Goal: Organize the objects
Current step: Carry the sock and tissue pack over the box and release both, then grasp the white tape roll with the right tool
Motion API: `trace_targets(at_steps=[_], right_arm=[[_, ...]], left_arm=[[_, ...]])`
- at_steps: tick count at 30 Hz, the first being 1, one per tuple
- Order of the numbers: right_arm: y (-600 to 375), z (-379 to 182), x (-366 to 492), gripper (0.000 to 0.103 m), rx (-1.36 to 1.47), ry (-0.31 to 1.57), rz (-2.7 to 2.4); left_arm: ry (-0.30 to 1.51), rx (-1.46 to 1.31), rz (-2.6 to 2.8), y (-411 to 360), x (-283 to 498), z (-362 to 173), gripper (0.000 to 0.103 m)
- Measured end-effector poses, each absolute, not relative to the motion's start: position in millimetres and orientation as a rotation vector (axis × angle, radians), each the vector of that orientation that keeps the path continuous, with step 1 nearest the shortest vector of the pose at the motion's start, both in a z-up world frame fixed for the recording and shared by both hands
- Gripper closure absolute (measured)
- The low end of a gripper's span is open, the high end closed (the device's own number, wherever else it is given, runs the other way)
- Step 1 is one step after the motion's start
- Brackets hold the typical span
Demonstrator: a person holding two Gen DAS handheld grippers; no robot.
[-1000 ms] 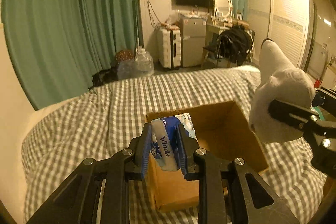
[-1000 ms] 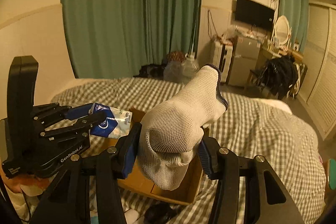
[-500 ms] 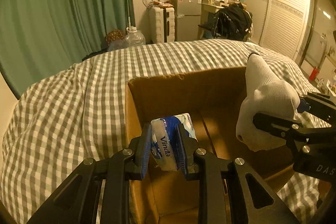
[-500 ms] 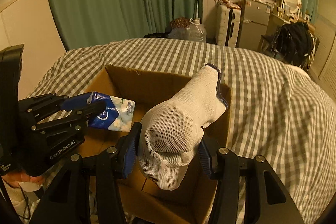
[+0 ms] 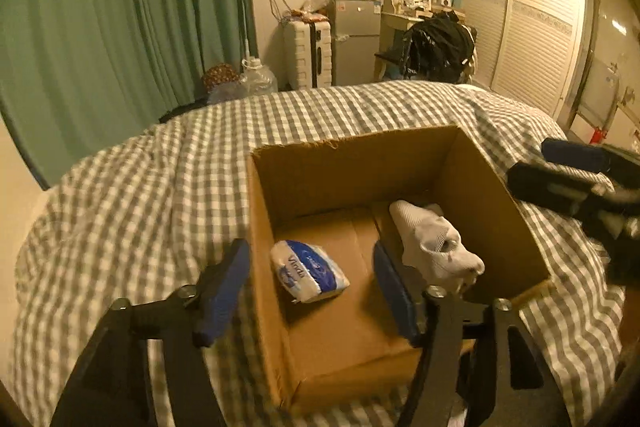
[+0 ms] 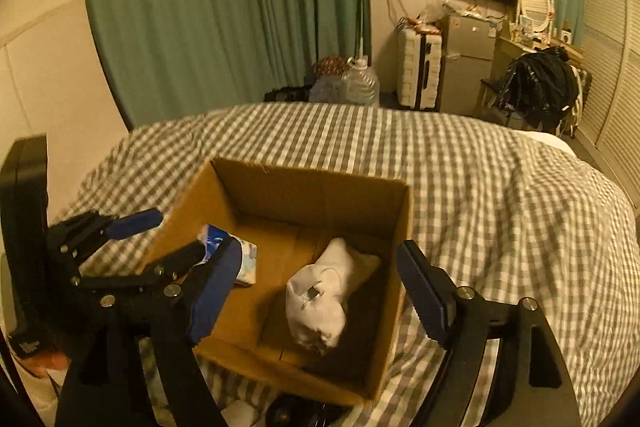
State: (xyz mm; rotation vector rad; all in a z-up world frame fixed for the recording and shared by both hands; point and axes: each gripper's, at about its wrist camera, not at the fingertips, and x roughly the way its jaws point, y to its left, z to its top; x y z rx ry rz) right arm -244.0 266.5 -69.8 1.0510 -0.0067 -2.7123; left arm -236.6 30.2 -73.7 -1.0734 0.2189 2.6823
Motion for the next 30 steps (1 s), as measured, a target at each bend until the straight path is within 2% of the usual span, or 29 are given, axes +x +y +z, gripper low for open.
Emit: trace_targets(at_steps=[3,7,9,20,30], right_arm=[[269.1,-47.6,-222.1,0.019,0.993,-0.007,-2.736],[267.7,-17.2,-187.6,0.015,0.912,0.036,-2.780],[268.0,-0.6,-167.6,0.015,0.882,0.058,-2.801],[264.9,69.0,-66.7,0.010,0.721,0.162,-2.915],[234.1,79.5,-2.9,0.006,0.646,0.270,-2.923]], left_arm=[[0.210,-1.044,2.710,21.4,-218.4,-56.3,0.022],[0.208,-0.994,2.736,13.4,-191.4,-28.5,0.016],[0.222,-0.939,2.747,12.0,-174.6,-13.9,0.007],[0.246,-0.760,2.763,6.4,-91.0,42.3,0.003],[0.173,-0.770,2.810,-15.8,-45.3,48.9,0.001]])
